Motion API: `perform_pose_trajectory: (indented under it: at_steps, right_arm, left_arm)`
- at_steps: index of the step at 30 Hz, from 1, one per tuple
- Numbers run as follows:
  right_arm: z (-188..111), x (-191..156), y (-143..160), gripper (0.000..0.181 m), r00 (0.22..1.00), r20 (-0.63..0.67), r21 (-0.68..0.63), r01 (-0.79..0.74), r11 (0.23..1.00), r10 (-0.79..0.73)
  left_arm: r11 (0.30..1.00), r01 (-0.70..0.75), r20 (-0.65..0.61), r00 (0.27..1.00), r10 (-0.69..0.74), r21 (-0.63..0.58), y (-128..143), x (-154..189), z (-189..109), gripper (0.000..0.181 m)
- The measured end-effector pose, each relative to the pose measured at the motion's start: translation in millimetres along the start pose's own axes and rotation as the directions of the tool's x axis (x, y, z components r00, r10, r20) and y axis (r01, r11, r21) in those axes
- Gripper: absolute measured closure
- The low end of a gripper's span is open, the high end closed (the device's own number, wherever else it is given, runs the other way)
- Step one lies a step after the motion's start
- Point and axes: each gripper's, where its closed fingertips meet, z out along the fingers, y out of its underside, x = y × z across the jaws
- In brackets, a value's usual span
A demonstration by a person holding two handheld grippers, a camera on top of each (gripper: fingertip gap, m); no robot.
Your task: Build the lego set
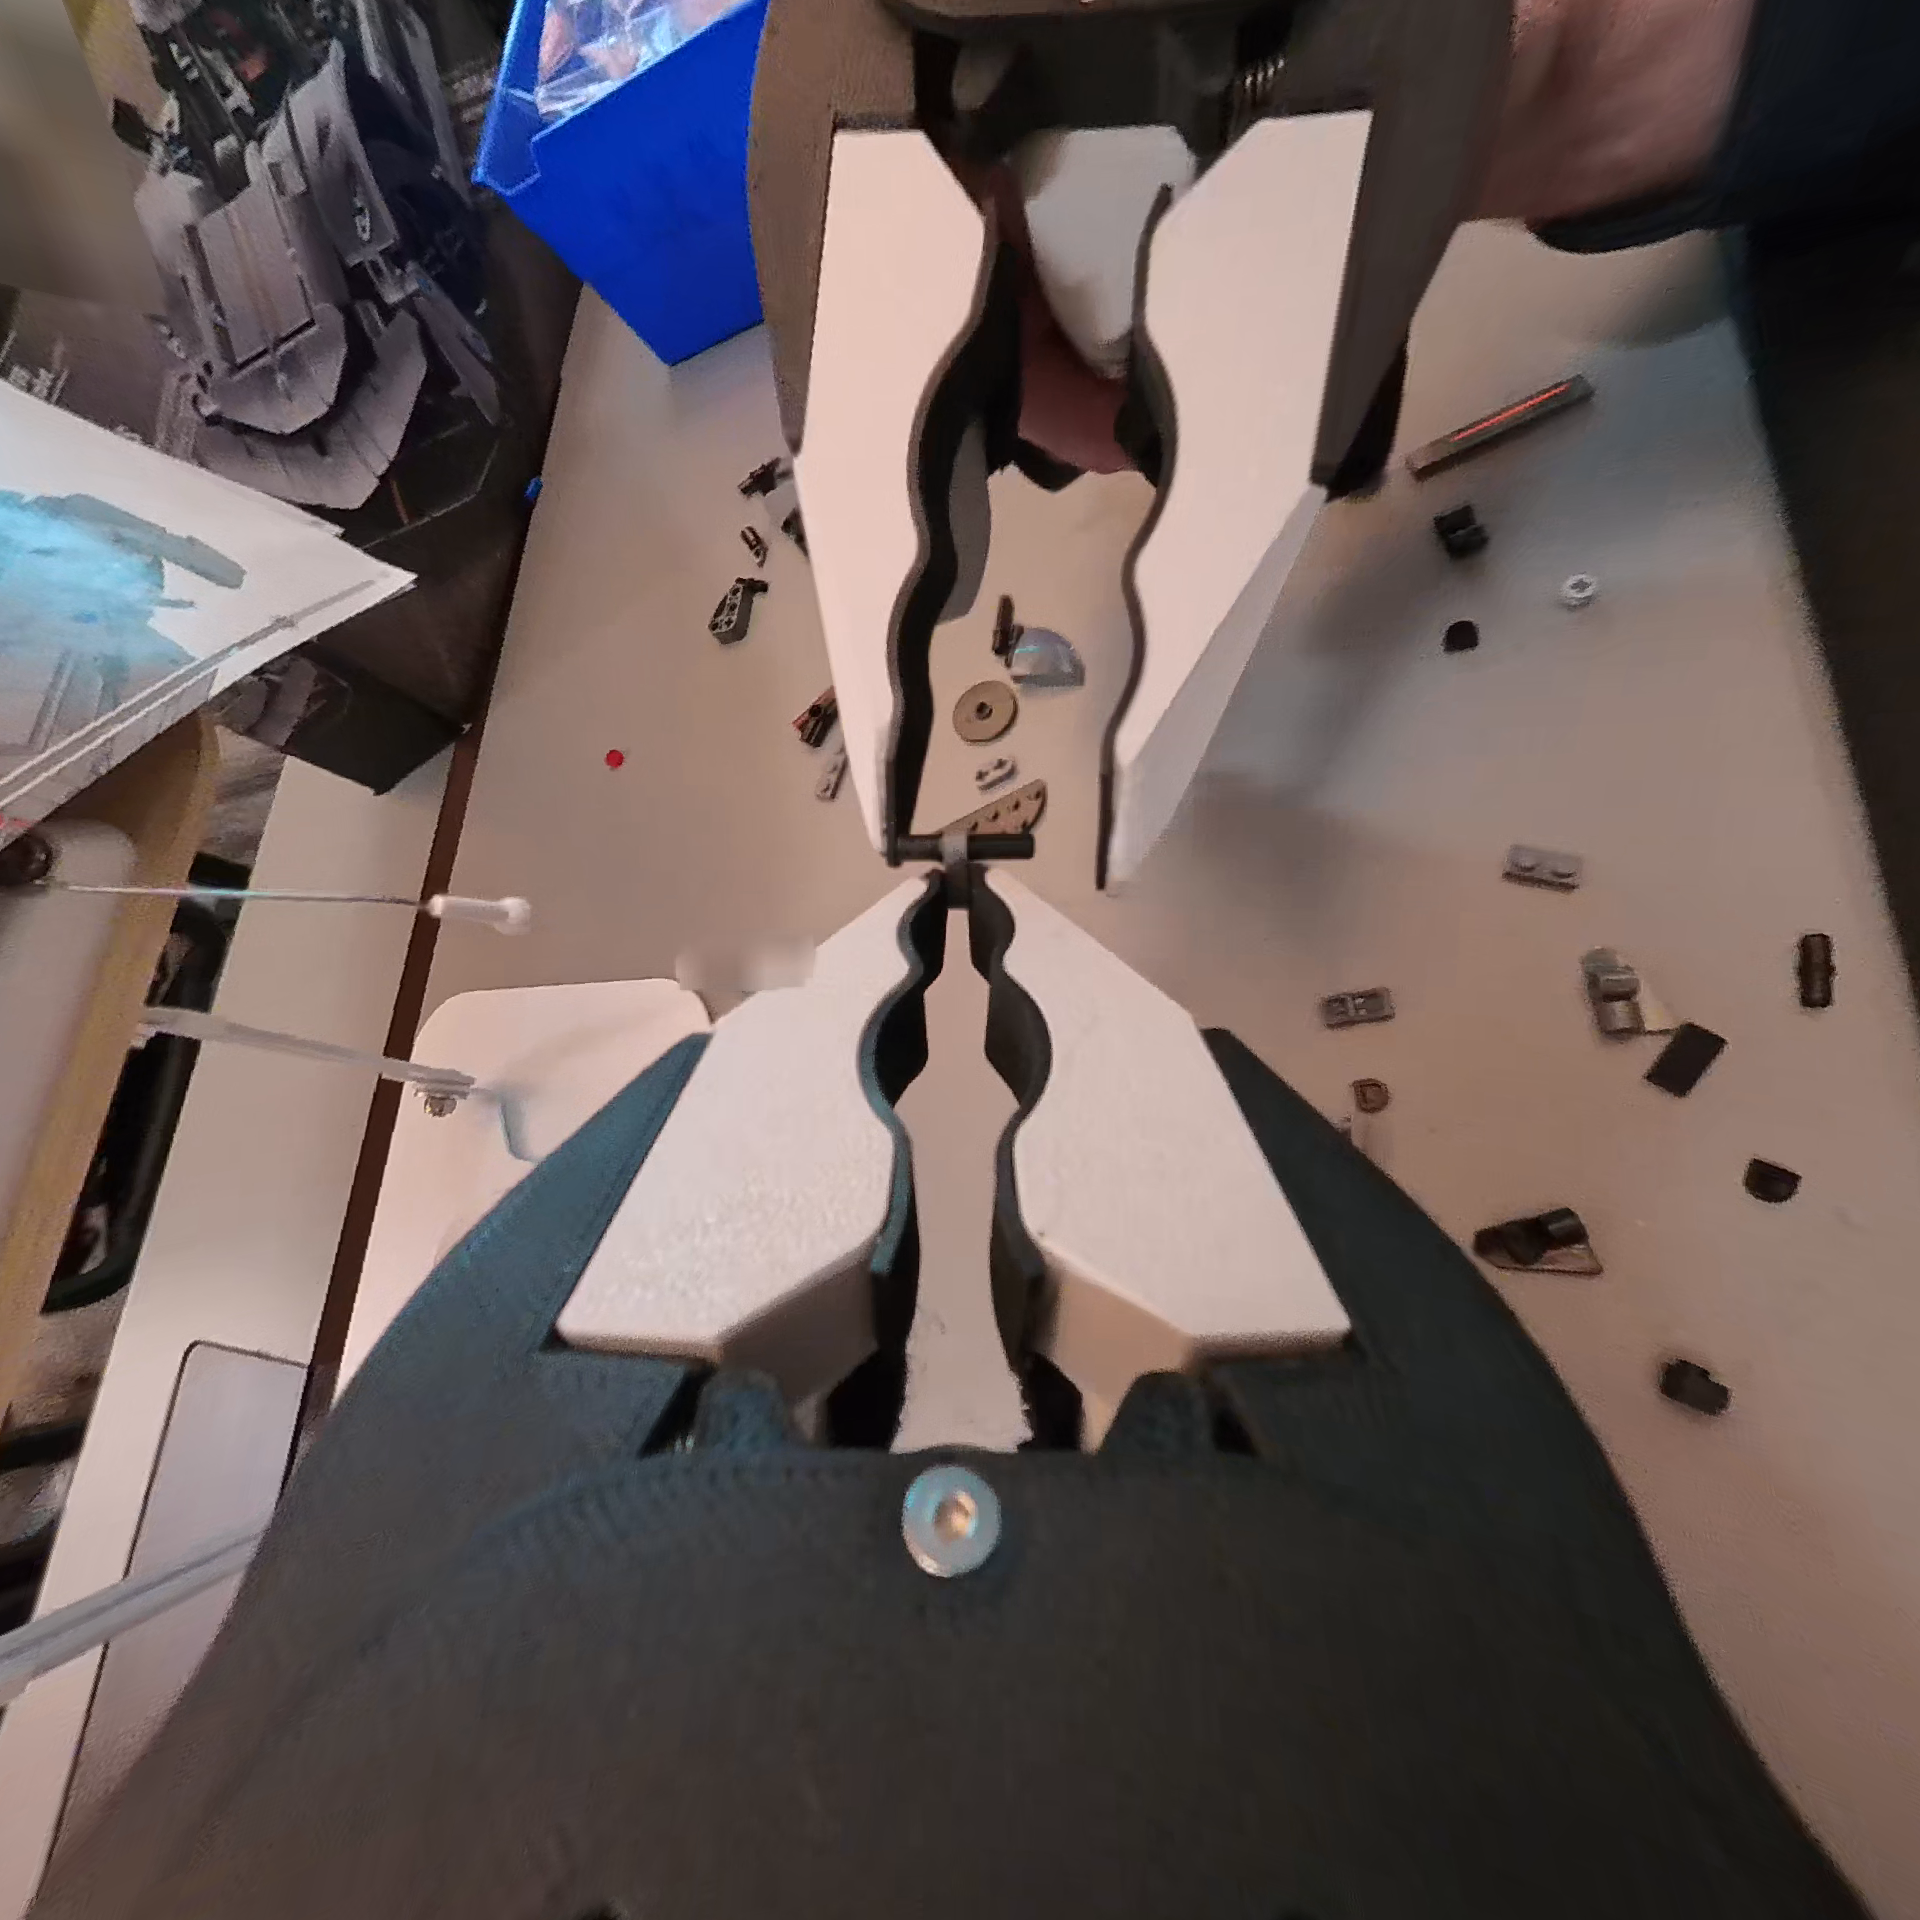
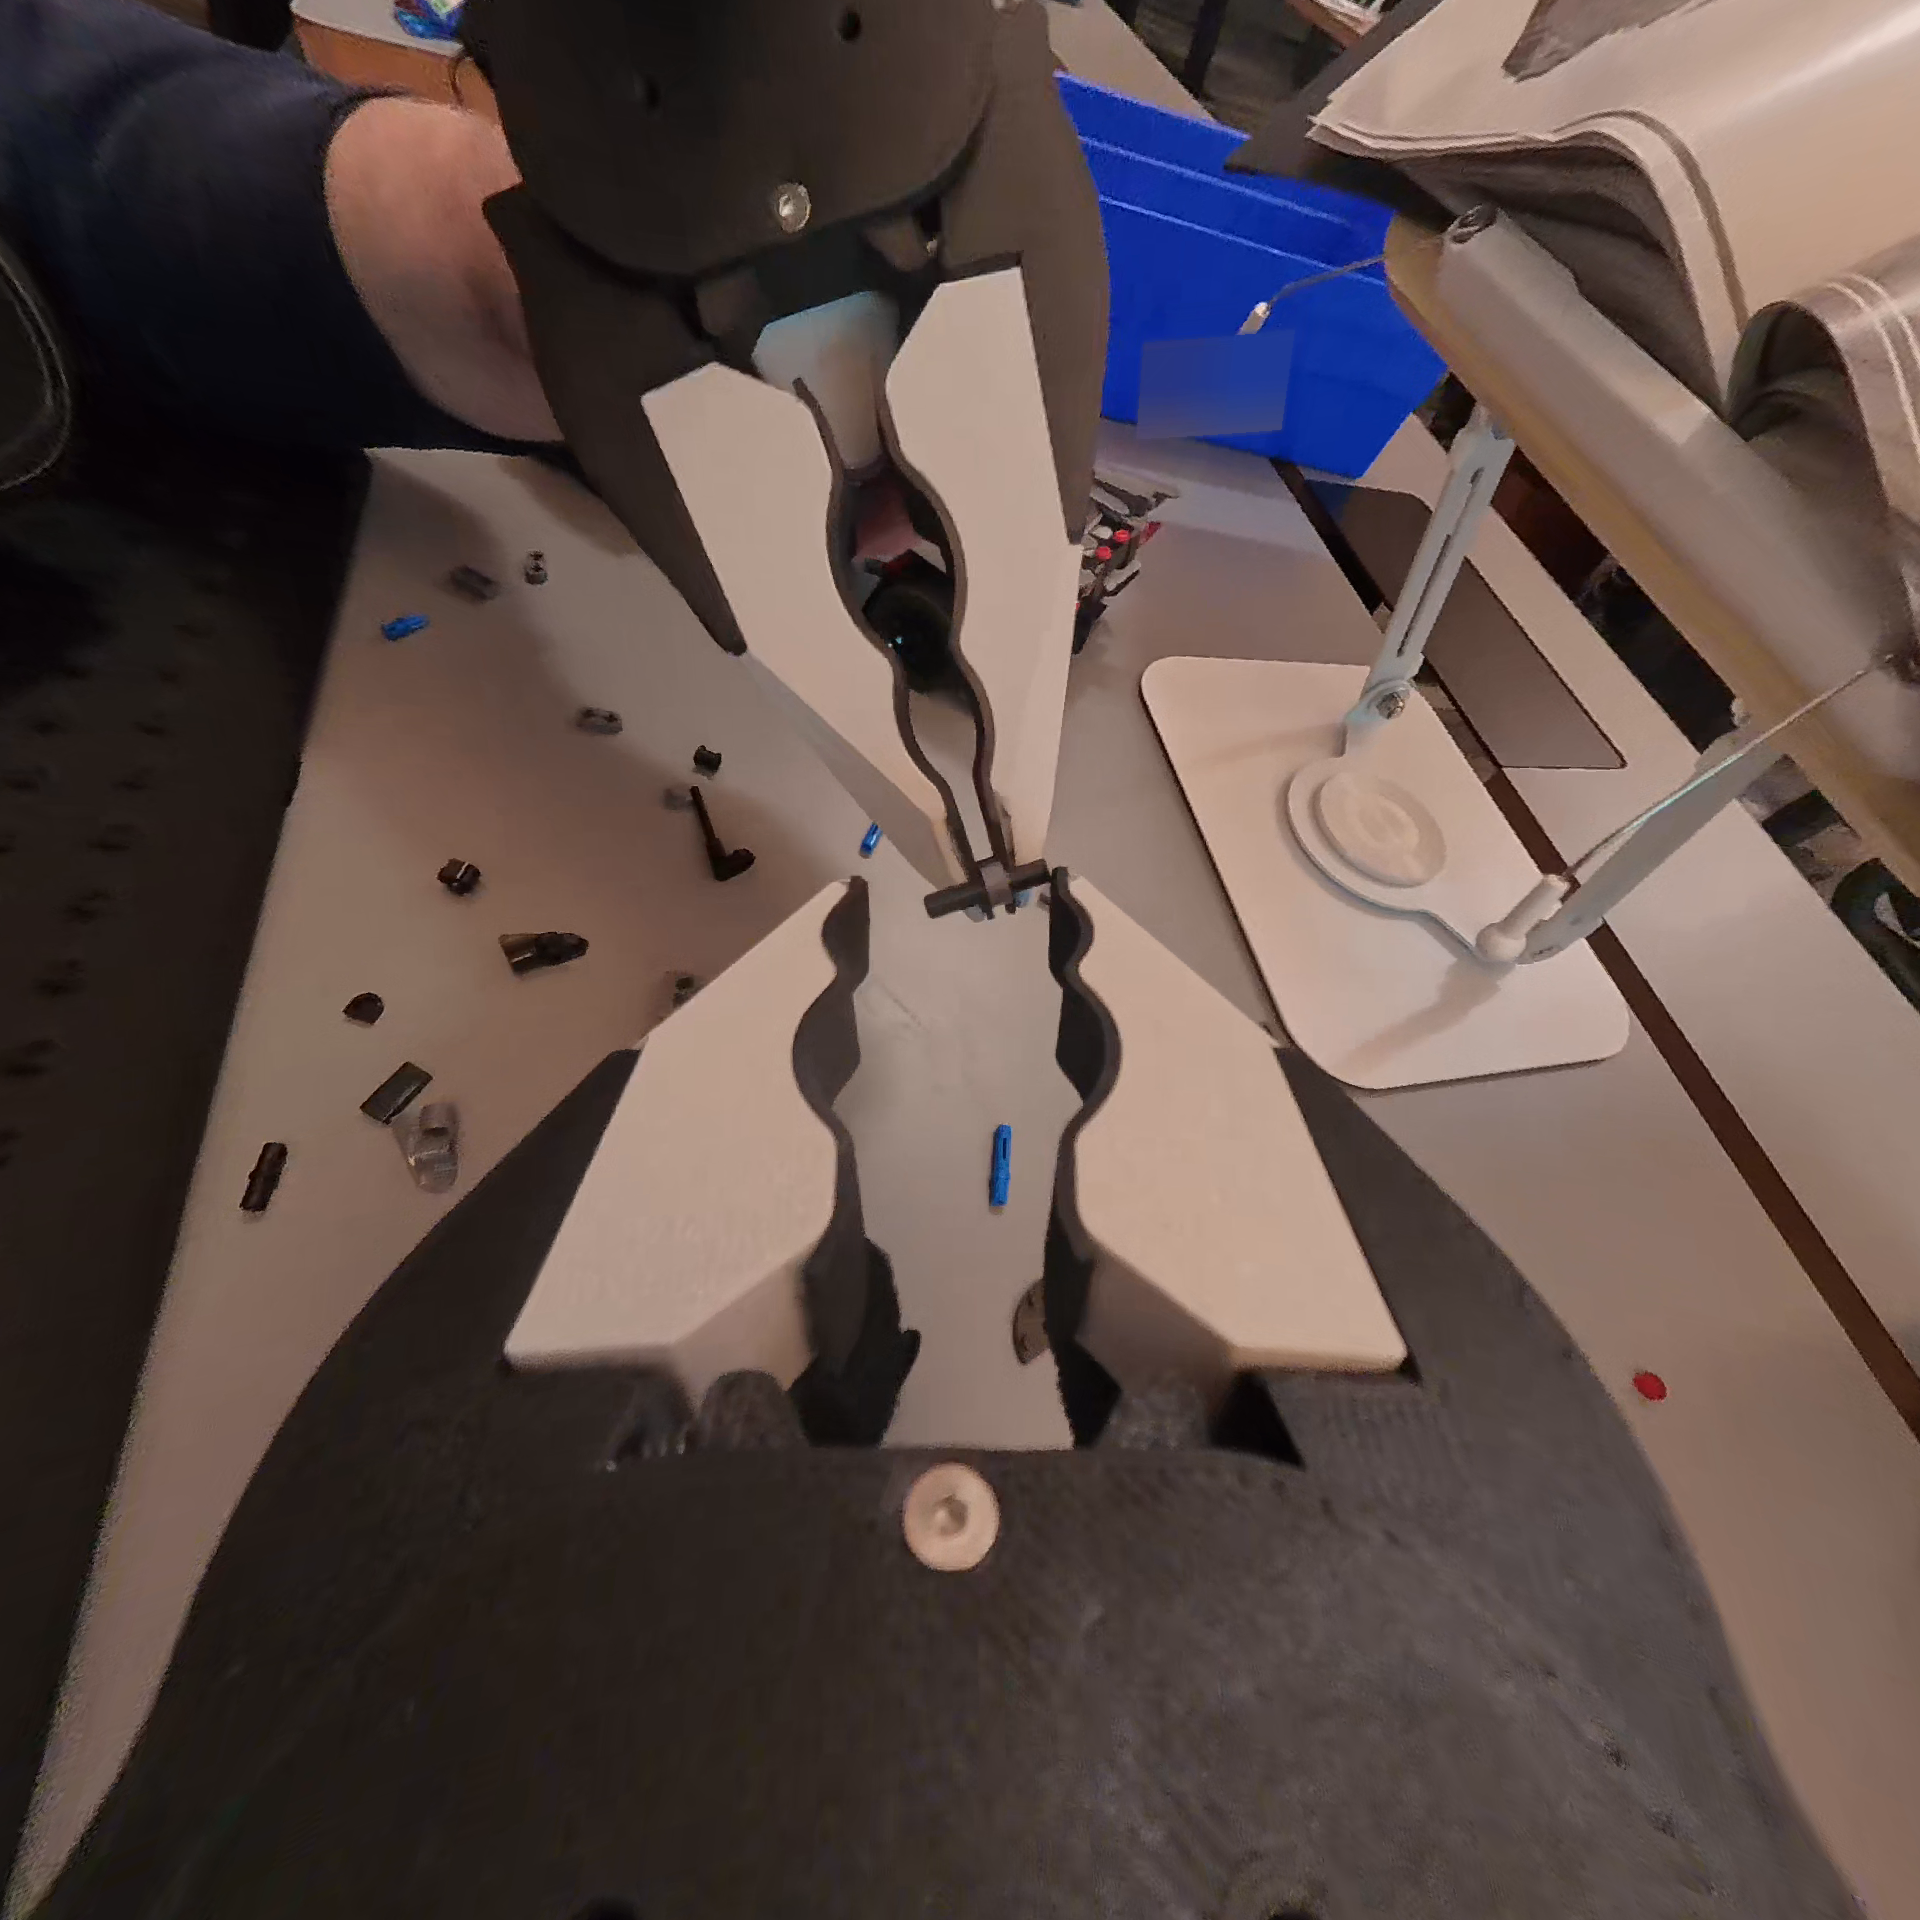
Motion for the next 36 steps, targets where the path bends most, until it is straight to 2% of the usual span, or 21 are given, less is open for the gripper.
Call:
perform_pose_trajectory:
  at_steps: [4, 8, 17, 18, 20, 21, 23, 25, 28, 31, 36]
  right_arm:
    - [0.0, 1.0, -2.4, 0.146, 1.000, -0.010, 0.020, 0.010, 1.000, -0.010]
    - [5.3, -0.3, 2.8, 0.157, 0.998, -0.026, -0.015, 0.049, 0.999, -0.049]
    - [6.9, -0.2, 3.0, 0.159, 0.998, -0.024, 0.000, 0.049, 0.999, -0.049]
    - [6.4, 0.1, 2.6, 0.162, 0.998, -0.026, 0.005, 0.049, 0.999, -0.048]
    - [2.2, 2.4, -1.8, 0.181, 0.999, -0.031, 0.037, 0.041, 0.998, -0.039]
    - [-0.3, 3.0, -6.5, 0.181, 0.999, -0.032, 0.069, 0.034, 0.997, -0.032]
    - [-3.6, 4.6, -13.5, 0.177, 1.000, -0.030, 0.116, 0.005, 0.993, -0.002]
    - [-5.6, 10.0, -10.8, 0.173, 0.999, -0.050, 0.106, -0.010, 0.994, 0.015]
    - [-8.4, 15.0, -14.9, 0.151, 0.997, -0.047, 0.147, -0.057, 0.988, 0.065]
    - [-3.2, 14.5, -10.0, 0.143, 0.997, -0.054, 0.117, -0.048, 0.992, 0.054]
    - [3.2, 7.6, -6.5, 0.142, 0.999, -0.041, 0.081, -0.010, 0.997, 0.013]
  left_arm:
    - [0.999, -0.004, -0.003, 1.000, 0.004, -0.040, 4.7, 3.2, 5.9, 0.181]
    - [0.999, 0.020, -0.030, 0.999, -0.021, -0.039, 6.1, 5.5, 7.5, 0.181]
    - [0.999, 0.019, -0.041, 0.999, -0.021, -0.040, 8.4, 5.8, 7.4, 0.181]
    - [0.999, 0.020, -0.038, 0.999, -0.021, -0.037, 8.2, 5.1, 7.2, 0.180]
    - [0.999, 0.018, -0.023, 1.000, -0.019, -0.035, 9.3, 1.6, 6.6, 0.181]
    - [1.000, 0.025, -0.028, 0.999, -0.025, -0.017, 7.1, 1.6, 5.8, 0.181]
    - [0.999, 0.042, -0.040, 0.998, -0.042, 0.006, 3.9, 2.6, 5.0, 0.181]
    - [0.999, 0.035, -0.012, 0.999, -0.035, -0.002, 6.0, -2.3, 4.3, 0.181]
    - [0.999, 0.036, -0.003, 0.999, -0.036, 0.025, 2.9, -5.6, 1.1, 0.181]
    - [1.000, 0.001, -0.001, 1.000, -0.001, 0.029, 0.4, -3.9, -0.3, 0.181]
    - [0.999, -0.028, -0.003, 1.000, 0.028, 0.040, -2.4, -1.3, -0.5, 0.181]
